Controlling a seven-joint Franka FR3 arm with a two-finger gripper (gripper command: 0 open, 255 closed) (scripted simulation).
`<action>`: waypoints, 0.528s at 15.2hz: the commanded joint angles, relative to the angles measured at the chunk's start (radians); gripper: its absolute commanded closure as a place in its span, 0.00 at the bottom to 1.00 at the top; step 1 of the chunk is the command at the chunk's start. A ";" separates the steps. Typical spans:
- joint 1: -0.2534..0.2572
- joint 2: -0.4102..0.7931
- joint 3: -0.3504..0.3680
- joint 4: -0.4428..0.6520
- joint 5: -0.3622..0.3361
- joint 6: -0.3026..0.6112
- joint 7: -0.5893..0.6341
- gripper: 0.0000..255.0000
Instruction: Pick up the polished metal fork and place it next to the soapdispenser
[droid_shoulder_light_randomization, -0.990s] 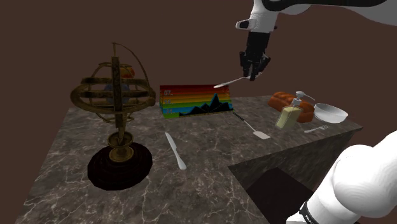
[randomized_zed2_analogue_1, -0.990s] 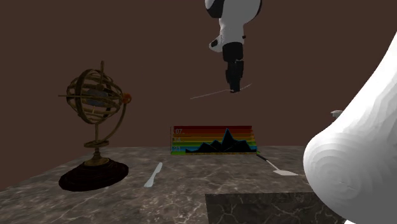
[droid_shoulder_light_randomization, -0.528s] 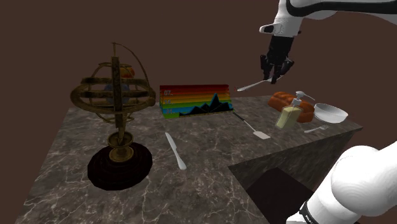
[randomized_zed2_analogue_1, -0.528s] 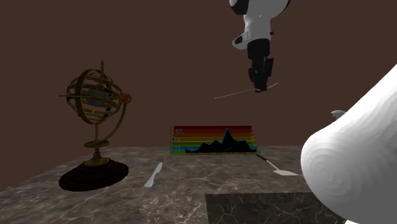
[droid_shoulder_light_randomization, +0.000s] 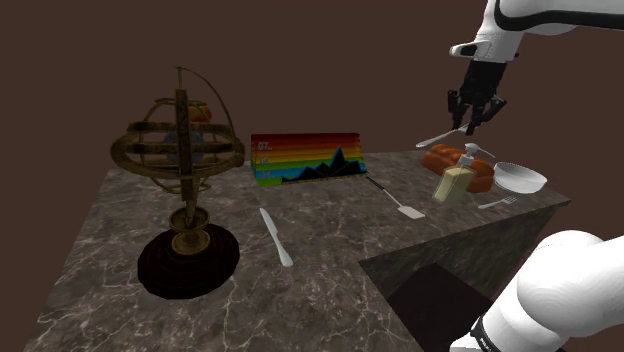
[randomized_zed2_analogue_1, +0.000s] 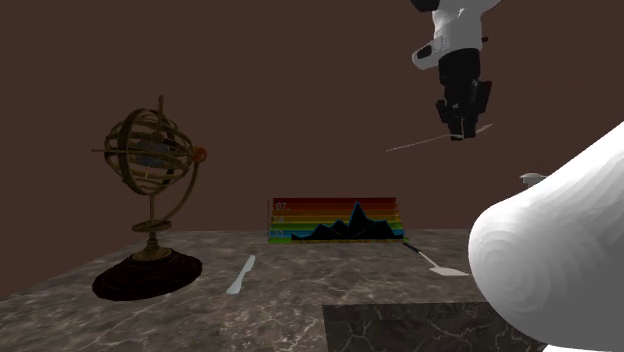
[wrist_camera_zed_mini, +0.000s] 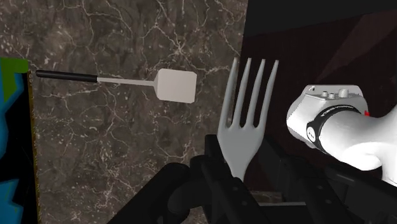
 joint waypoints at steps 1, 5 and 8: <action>-0.018 -0.032 -0.037 -0.023 -0.030 -0.002 -0.047 1.00; -0.048 -0.072 -0.106 -0.029 -0.085 -0.017 -0.136 1.00; -0.064 -0.092 -0.146 -0.042 -0.116 -0.011 -0.183 1.00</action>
